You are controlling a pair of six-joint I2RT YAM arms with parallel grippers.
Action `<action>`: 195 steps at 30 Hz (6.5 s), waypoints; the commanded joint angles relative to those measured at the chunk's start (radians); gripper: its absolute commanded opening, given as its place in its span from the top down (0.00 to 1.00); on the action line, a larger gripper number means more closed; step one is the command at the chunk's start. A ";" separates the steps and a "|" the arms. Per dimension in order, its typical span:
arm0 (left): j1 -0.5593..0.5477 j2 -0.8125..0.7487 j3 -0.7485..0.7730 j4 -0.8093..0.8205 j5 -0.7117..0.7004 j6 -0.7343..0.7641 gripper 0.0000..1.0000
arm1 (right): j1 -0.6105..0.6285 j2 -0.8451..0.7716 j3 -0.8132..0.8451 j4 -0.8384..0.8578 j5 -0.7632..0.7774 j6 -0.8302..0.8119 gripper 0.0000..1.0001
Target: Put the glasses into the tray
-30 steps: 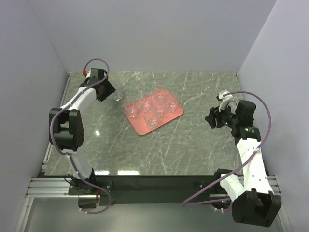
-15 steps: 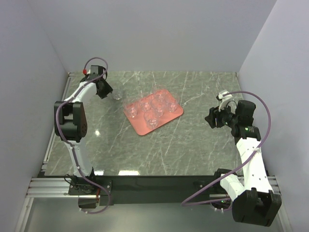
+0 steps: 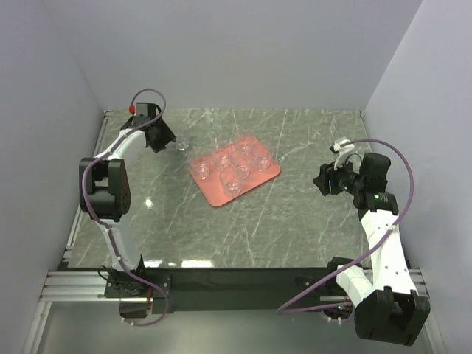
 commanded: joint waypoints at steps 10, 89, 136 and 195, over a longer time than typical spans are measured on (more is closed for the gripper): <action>0.022 0.030 0.098 0.021 0.080 -0.007 0.46 | -0.009 -0.003 -0.006 0.022 -0.003 -0.011 0.40; -0.285 -0.829 -0.844 0.271 0.129 -0.090 1.00 | -0.037 -0.022 -0.006 0.019 -0.023 -0.008 0.40; -0.412 -0.615 -0.576 0.168 -0.030 0.022 0.61 | -0.054 -0.028 -0.006 0.016 -0.037 -0.009 0.40; -0.173 -1.278 -0.773 0.087 -0.463 0.344 0.01 | -0.156 -0.490 -0.203 0.228 0.802 0.494 0.00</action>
